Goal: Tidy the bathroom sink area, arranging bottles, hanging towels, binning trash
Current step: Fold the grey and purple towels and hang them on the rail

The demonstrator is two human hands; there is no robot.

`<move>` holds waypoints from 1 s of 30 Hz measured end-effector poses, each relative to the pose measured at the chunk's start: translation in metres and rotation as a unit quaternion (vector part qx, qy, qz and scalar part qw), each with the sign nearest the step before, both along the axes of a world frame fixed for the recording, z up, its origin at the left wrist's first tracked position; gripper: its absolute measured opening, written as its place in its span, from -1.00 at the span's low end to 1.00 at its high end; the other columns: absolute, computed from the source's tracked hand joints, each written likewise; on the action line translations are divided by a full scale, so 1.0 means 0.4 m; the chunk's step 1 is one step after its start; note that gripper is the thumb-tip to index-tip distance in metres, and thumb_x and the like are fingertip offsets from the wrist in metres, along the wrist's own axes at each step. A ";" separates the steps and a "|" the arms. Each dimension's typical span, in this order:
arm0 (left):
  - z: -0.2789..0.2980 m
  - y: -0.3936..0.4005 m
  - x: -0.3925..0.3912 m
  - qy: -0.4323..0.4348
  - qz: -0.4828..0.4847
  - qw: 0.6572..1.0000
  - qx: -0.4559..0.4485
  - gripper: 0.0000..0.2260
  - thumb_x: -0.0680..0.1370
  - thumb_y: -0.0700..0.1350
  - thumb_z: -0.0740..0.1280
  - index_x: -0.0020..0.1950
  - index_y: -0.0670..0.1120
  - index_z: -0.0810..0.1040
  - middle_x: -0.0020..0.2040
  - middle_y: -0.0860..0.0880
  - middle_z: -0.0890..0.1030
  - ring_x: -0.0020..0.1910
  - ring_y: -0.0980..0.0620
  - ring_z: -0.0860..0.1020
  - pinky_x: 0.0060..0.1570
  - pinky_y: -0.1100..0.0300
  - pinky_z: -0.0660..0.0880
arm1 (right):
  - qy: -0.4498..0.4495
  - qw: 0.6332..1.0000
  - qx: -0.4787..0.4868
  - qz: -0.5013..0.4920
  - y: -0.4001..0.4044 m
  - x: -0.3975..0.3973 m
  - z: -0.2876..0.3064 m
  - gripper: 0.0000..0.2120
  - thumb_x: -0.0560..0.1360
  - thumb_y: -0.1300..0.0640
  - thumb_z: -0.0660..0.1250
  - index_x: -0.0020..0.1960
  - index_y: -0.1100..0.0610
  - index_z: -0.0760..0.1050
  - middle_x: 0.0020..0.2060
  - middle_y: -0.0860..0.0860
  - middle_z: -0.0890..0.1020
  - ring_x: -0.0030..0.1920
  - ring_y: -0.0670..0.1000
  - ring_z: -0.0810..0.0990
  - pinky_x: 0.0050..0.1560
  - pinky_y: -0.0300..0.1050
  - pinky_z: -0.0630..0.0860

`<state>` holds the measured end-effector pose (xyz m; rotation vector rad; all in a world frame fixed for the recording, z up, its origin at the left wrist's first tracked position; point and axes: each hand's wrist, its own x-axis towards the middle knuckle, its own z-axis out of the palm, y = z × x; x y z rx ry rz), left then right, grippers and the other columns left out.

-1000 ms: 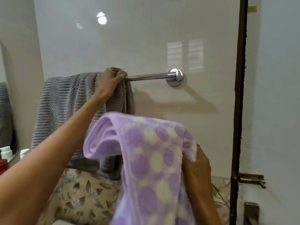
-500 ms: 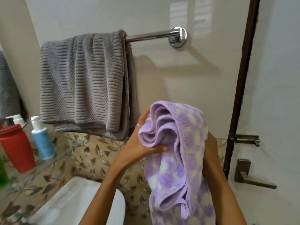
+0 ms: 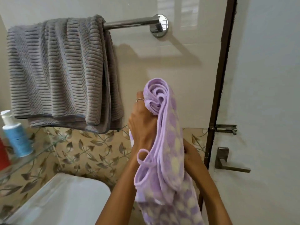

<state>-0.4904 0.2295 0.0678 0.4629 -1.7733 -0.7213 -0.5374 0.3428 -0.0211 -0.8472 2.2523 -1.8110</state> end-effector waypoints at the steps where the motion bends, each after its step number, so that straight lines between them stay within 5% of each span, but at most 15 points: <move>1: 0.001 0.003 -0.008 -0.007 0.006 1.000 0.015 -0.66 0.30 0.24 0.13 -0.01 0.13 0.28 -0.32 0.09 0.44 -0.31 -0.20 0.43 -0.30 0.13 0.20 | -0.009 1.000 -0.027 -0.003 0.021 0.008 -0.003 -0.74 0.55 0.23 0.23 0.23 0.10 0.47 0.07 0.03 0.61 0.12 0.09 0.58 0.16 -0.02 0.51; 3: -0.003 0.000 -0.022 -0.022 0.028 0.999 0.026 -0.66 0.38 0.11 0.27 0.10 0.05 0.32 -0.12 -0.04 0.59 -0.17 -0.26 0.53 -0.26 0.12 0.25 | -0.025 0.993 -0.118 -0.002 0.067 0.021 -0.002 -0.73 0.45 -0.07 0.28 0.15 -0.12 0.52 0.12 -0.14 0.63 0.12 -0.11 0.59 0.03 -0.26 0.56; 6: -0.009 -0.005 -0.037 -0.012 0.039 0.999 0.019 -0.64 0.40 -0.02 0.33 0.16 -0.01 0.35 0.00 -0.08 0.60 -0.08 -0.27 0.55 -0.23 0.12 0.25 | -0.042 0.978 -0.191 0.071 0.121 0.036 0.017 -0.33 0.22 -0.42 0.31 0.27 -0.18 0.44 0.21 -0.21 0.57 0.21 -0.16 0.55 -0.01 -0.34 0.55; 9: 0.006 0.005 -0.047 0.008 0.040 0.998 0.039 -0.66 0.39 -0.04 0.34 0.12 0.00 0.36 -0.02 -0.08 0.60 -0.08 -0.27 0.54 -0.22 0.12 0.25 | 0.039 0.983 -0.135 0.115 0.155 0.065 0.001 -0.06 0.06 -0.41 0.46 0.37 -0.31 0.20 0.35 -0.34 0.35 0.33 -0.34 0.36 0.21 -0.39 0.43; 12: 0.019 0.019 -0.049 0.014 0.022 0.998 0.059 -0.70 0.38 -0.04 0.34 0.07 0.01 0.38 -0.19 0.02 0.53 -0.14 -0.23 0.54 -0.23 0.13 0.25 | 0.141 0.989 -0.030 0.015 0.155 0.079 -0.035 0.02 0.15 -0.26 0.51 0.43 -0.36 -0.02 0.43 -0.36 0.16 0.43 -0.32 0.17 0.33 -0.39 0.27; 15: 0.034 0.026 -0.051 0.020 -0.004 0.997 0.071 -0.69 0.38 -0.01 0.35 0.09 0.02 0.41 -0.24 0.13 0.42 -0.24 -0.07 0.45 -0.23 0.18 0.25 | 0.216 0.970 -0.053 -0.092 0.127 0.064 -0.048 -0.15 0.32 0.02 0.51 0.41 -0.29 0.06 0.35 -0.31 0.30 0.35 -0.36 0.27 0.23 -0.50 0.29; 19: 0.043 0.013 -0.047 0.021 -0.052 0.994 0.098 -0.70 0.37 0.05 0.39 0.04 0.05 0.42 -0.33 0.22 0.43 -0.39 0.19 0.37 -0.39 0.30 0.24 | 0.195 0.952 -0.169 -0.166 0.117 0.055 -0.037 -0.36 0.34 0.20 0.50 0.17 -0.37 0.32 -0.03 -0.44 0.56 0.00 -0.34 0.57 -0.07 -0.43 0.54; 23: 0.017 -0.014 -0.019 0.008 -0.052 0.992 0.116 -0.68 0.37 0.18 0.38 -0.01 0.04 0.47 -0.27 0.20 0.48 -0.22 0.08 0.44 -0.17 0.24 0.30 | 0.150 0.954 -0.200 -0.163 0.099 0.061 -0.024 -0.54 0.41 0.23 0.44 0.05 -0.30 0.42 -0.11 -0.31 0.63 -0.11 -0.21 0.62 -0.11 -0.24 0.58; 27: -0.051 -0.030 0.005 -0.130 -0.058 0.986 0.081 -0.68 0.45 0.12 0.32 0.08 -0.04 0.46 -0.10 0.04 0.55 -0.12 -0.05 0.53 -0.13 0.12 0.39 | 0.110 0.953 -0.235 -0.154 0.068 0.072 -0.014 -0.71 0.43 0.20 0.41 0.03 -0.15 0.52 -0.14 -0.22 0.66 -0.13 -0.19 0.62 -0.13 -0.37 0.52; 30: -0.126 -0.013 0.019 -0.215 -0.045 0.976 -0.003 -0.64 0.51 -0.04 0.31 0.27 -0.13 0.43 0.17 -0.19 0.51 0.19 -0.19 0.48 0.12 -0.02 0.43 | 0.074 0.961 -0.230 -0.137 0.049 0.077 -0.023 -0.77 0.44 0.22 0.39 -0.02 -0.10 0.56 -0.19 -0.22 0.67 -0.21 -0.21 0.61 -0.21 -0.43 0.49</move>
